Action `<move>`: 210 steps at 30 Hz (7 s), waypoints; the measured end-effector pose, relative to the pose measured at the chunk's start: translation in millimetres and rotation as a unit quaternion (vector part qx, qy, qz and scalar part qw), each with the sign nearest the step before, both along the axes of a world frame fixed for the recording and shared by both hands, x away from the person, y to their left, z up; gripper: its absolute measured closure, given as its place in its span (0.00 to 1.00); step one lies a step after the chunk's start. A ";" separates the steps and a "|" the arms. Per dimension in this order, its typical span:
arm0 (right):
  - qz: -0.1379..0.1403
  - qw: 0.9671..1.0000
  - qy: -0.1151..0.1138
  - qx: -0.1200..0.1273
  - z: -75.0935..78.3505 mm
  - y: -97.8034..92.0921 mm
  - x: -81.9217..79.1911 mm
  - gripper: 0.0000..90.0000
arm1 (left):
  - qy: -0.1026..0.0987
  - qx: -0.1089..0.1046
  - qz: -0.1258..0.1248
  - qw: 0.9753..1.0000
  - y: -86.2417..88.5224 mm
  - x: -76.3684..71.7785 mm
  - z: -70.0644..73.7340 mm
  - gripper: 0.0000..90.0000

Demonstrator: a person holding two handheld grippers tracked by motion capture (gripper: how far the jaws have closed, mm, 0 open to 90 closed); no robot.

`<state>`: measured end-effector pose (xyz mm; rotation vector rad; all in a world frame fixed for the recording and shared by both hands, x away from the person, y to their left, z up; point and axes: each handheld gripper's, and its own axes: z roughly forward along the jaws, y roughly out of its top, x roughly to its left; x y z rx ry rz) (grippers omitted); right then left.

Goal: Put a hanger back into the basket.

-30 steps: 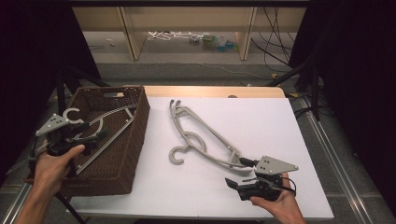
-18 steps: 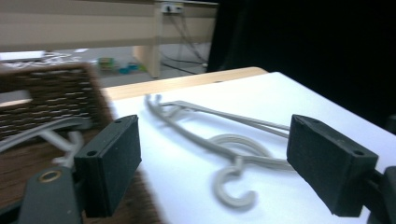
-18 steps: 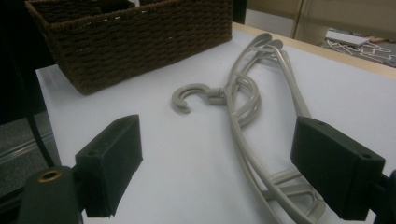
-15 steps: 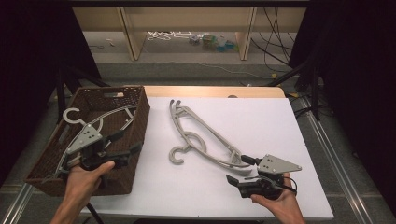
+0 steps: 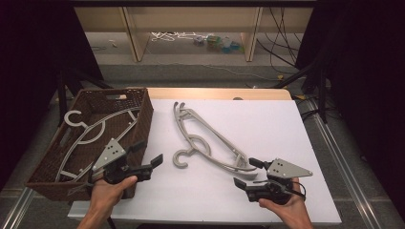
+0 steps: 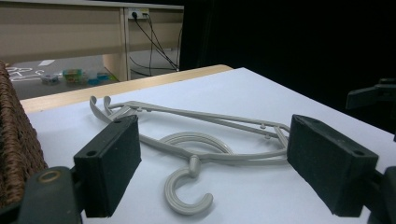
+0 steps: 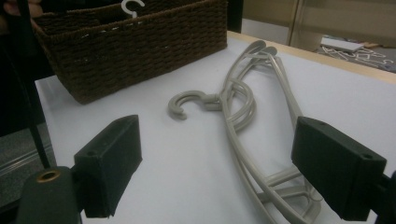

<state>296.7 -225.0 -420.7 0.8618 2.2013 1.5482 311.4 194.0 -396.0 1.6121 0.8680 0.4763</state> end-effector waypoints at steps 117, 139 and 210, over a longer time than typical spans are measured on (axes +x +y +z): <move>0.069 0.941 0.098 -0.315 -37.2 110.9 120.2 0.91 | -0.009 0.042 -0.032 0.999 -16.1 -9.2 -42.0 0.20; 0.090 0.951 0.054 -0.291 -0.8 86.0 113.7 0.92 | -0.011 0.045 -0.021 0.999 -12.8 -9.4 -40.7 0.21; 0.262 0.923 0.021 -0.281 30.6 51.8 15.2 0.92 | -0.149 0.342 -0.246 0.895 -75.0 11.6 -37.8 0.67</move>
